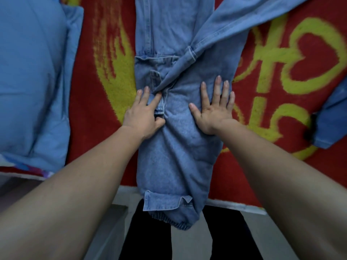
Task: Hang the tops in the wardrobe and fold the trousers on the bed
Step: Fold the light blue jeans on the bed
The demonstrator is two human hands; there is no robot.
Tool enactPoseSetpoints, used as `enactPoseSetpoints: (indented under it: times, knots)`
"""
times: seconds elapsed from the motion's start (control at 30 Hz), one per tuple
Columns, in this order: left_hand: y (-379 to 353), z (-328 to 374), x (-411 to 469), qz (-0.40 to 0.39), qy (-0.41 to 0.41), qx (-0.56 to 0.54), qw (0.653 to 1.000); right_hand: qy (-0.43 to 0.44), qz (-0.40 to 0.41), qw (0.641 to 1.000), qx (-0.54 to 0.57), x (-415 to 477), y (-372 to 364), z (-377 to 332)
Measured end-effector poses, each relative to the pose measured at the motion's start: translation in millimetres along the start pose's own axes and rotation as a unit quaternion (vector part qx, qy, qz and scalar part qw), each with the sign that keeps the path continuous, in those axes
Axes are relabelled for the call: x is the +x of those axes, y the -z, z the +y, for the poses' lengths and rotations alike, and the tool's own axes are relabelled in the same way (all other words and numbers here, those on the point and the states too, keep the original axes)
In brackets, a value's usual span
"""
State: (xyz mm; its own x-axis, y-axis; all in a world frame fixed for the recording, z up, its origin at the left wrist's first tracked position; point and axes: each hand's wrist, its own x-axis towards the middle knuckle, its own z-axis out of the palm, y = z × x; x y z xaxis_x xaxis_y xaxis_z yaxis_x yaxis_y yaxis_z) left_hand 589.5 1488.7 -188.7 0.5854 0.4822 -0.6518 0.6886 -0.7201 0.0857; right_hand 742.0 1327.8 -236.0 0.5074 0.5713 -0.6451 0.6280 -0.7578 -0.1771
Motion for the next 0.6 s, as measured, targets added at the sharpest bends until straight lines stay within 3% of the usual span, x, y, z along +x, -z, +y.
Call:
enactPoseSetpoints:
  times: [0.17,0.37,0.5,0.6]
  knots:
    - [18,2,4,-0.043,0.010,-0.011,0.999,0.023,-0.003,1.000,0.015,0,5,4]
    - [23,-1,4,-0.038,0.006,-0.023,0.999,0.033,0.040,0.998,0.024,-8,12,5]
    - [18,-4,2,-0.009,-0.007,-0.031,0.999,0.017,0.145,0.988,0.044,-9,36,5]
    - [22,0,4,0.001,-0.022,0.017,1.000,-0.071,0.209,0.962,0.160,6,62,0]
